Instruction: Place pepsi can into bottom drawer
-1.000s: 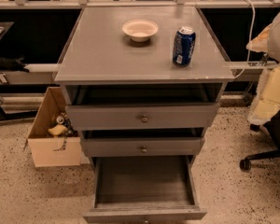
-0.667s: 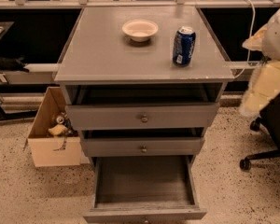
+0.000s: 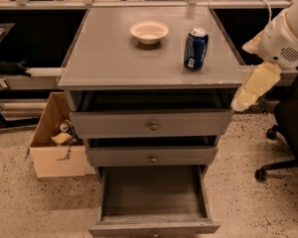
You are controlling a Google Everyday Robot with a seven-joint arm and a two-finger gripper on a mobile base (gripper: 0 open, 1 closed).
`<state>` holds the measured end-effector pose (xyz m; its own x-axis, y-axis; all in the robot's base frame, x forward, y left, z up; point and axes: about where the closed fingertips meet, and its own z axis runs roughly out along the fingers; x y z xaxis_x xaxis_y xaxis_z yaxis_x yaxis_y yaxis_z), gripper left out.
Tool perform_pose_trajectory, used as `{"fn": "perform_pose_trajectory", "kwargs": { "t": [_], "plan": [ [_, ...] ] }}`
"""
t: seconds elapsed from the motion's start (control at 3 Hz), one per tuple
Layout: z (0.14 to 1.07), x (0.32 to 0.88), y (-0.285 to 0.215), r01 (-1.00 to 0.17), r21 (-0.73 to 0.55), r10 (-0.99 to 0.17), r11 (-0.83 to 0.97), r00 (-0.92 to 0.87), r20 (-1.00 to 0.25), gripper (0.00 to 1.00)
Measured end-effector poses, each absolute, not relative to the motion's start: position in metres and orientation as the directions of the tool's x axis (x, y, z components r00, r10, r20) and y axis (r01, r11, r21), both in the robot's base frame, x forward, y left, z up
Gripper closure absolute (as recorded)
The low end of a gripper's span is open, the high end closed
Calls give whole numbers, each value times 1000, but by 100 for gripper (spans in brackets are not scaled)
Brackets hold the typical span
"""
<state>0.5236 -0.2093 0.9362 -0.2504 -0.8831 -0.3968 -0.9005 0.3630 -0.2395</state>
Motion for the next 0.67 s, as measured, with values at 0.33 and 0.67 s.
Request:
{"fn": "perform_pose_trajectory", "kwargs": {
  "t": [0.33, 0.67],
  "plan": [
    [942, 567, -213, -876, -286, -866, 389, -241, -438, 0],
    [947, 625, -210, -853, -294, -822, 432, -238, -517, 0]
  ]
}}
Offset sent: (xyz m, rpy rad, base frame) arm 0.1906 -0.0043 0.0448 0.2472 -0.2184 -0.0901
